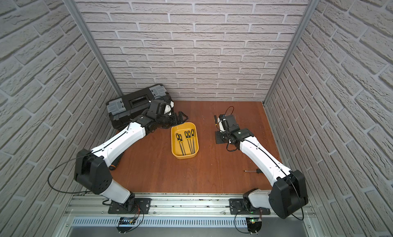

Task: Take the file tool out of the storage box
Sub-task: Place the file tool at the center of the board.

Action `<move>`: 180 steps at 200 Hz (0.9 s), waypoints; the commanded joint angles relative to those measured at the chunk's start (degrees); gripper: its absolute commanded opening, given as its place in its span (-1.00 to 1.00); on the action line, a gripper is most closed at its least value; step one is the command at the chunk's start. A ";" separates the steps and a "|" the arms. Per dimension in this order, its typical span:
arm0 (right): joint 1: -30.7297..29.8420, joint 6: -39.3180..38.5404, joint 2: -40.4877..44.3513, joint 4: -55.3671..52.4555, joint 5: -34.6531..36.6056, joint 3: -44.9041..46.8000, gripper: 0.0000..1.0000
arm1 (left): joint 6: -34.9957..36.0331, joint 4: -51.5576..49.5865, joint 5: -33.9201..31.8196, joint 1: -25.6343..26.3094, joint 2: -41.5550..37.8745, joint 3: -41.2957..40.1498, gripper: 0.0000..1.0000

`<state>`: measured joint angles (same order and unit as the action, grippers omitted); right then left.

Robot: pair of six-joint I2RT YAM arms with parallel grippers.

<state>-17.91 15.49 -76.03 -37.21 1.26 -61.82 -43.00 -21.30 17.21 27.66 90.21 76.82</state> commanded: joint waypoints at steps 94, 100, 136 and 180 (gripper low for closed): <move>11.21 -8.34 -11.84 0.81 3.79 -0.88 -0.95 | 4.64 -0.82 2.91 -0.05 -2.43 -1.27 0.97; 11.34 -8.57 -12.73 0.76 4.22 -1.03 -0.94 | 4.60 -0.85 3.07 0.09 -2.41 -1.39 0.97; 12.54 -9.07 -17.09 1.26 4.57 -1.87 -0.94 | 4.68 -1.02 2.92 0.27 -2.56 -2.23 0.97; 12.98 -9.32 -20.76 1.57 5.16 -3.23 -0.94 | 4.36 -1.02 -0.03 1.00 -5.00 -4.12 0.97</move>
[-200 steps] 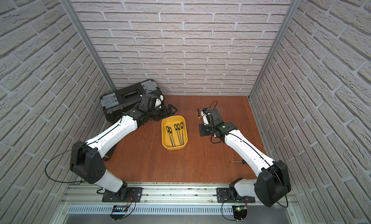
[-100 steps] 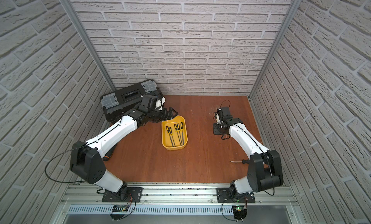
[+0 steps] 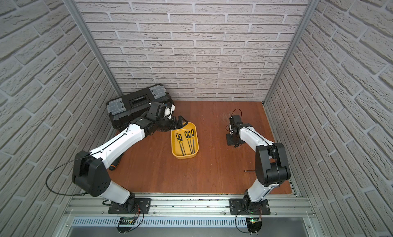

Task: Take the file tool out of the storage box
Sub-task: Place the file tool at the center of the board.

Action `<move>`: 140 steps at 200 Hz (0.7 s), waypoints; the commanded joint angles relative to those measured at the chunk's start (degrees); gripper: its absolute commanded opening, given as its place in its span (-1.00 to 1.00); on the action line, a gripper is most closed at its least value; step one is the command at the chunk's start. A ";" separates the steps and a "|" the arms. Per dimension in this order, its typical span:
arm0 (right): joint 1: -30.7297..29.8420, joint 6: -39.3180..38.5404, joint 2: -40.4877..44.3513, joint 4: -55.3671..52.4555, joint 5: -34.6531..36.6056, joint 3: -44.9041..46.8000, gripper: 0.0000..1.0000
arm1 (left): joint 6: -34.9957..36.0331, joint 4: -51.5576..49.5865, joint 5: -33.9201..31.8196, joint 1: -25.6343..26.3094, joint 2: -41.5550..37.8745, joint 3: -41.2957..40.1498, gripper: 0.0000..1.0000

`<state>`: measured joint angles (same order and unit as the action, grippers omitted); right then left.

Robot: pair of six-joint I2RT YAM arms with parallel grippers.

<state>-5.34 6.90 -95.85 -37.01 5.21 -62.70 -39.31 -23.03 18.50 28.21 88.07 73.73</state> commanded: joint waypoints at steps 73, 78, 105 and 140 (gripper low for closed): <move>0.69 -0.72 -6.29 1.06 2.48 -4.76 -0.94 | 0.91 -0.30 -2.31 0.48 -3.69 -1.93 0.97; 0.69 -0.61 -6.64 1.13 2.45 -4.80 -0.94 | 0.98 -0.33 -2.25 0.53 -3.67 -1.86 0.97; 0.69 -0.38 -8.02 1.46 2.34 -5.06 -0.94 | 1.92 -0.30 -2.00 0.62 -3.57 -1.85 0.97; 0.69 0.21 -8.36 1.70 2.65 -4.89 -0.95 | 2.95 -0.79 -2.00 0.71 -3.70 -1.97 0.97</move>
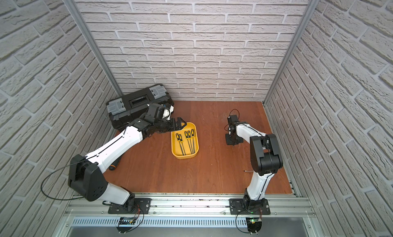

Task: Take the file tool out of the storage box
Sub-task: Place the file tool at the center of the board.

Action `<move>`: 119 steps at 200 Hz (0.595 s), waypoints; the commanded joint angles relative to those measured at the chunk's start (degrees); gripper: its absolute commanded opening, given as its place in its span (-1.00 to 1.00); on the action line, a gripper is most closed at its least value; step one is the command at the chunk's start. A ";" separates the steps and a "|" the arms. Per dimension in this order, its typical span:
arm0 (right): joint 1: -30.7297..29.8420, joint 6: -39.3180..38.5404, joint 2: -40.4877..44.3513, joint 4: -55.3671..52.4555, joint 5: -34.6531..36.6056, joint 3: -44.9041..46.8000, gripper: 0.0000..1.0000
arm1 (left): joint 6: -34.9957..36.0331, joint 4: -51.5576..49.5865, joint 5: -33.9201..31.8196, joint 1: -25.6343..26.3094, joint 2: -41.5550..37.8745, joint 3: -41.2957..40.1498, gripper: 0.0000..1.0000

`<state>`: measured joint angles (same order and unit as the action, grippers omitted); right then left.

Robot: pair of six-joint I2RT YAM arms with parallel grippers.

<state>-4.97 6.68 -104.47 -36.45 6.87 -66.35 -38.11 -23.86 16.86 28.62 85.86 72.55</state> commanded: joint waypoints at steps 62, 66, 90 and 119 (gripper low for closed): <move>0.35 0.57 0.21 1.48 1.89 -0.71 -0.75 | 1.90 -0.14 -0.68 0.43 -1.16 -0.47 0.97; 0.27 0.49 0.25 1.51 2.06 -0.67 -0.74 | 1.85 -0.22 -0.83 0.38 -1.01 -0.39 0.97; 0.31 0.27 0.92 1.16 1.84 -0.88 -0.65 | 2.58 -1.77 -2.98 0.62 -0.07 0.51 0.97; 0.31 -0.02 2.52 0.35 1.69 -1.71 -0.54 | 3.34 -2.31 -4.22 0.99 1.76 1.16 0.97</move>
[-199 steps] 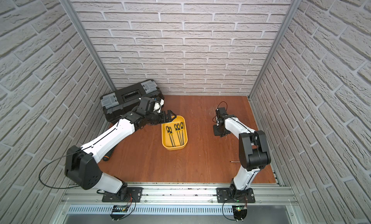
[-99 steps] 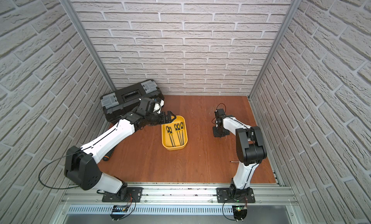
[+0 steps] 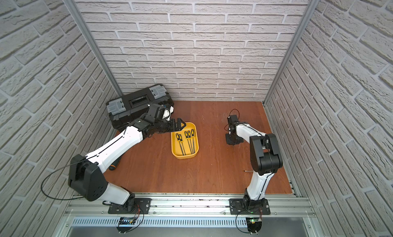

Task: Take the file tool out of the storage box
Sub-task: Place the file tool at the center of the board.

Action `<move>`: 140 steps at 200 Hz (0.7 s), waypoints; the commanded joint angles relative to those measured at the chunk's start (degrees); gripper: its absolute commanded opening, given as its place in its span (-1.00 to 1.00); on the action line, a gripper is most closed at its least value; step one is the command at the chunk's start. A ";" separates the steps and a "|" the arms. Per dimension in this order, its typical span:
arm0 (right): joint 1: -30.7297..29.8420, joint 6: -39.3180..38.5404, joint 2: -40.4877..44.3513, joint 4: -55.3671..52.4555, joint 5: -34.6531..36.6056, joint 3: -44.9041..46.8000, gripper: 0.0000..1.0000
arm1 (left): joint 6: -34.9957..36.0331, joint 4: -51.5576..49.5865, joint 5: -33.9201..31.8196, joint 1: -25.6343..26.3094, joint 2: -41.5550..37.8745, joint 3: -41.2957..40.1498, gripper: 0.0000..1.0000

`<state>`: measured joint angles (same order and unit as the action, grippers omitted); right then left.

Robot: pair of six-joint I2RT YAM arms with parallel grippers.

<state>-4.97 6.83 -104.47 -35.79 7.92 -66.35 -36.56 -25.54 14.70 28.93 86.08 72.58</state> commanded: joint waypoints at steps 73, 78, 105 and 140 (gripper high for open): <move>-0.30 -0.01 14.98 -3.67 -6.29 -2.57 -0.23 | 1.95 -6.27 -7.76 2.66 11.83 9.79 0.96; -0.45 0.32 15.96 -3.50 -7.50 -2.35 -0.23 | 1.72 -7.09 -8.35 2.84 12.96 10.82 0.94; -2.45 2.33 21.49 -1.29 -13.26 0.49 -0.15 | 0.87 -10.90 -9.70 3.91 18.28 16.47 0.88; -6.18 2.62 27.38 0.44 -16.72 2.75 0.28 | -0.89 -15.51 -13.61 4.89 24.54 22.74 0.78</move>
<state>-8.78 8.64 -80.40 -37.39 -4.27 -65.43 -36.14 -36.47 4.82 33.19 107.63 91.92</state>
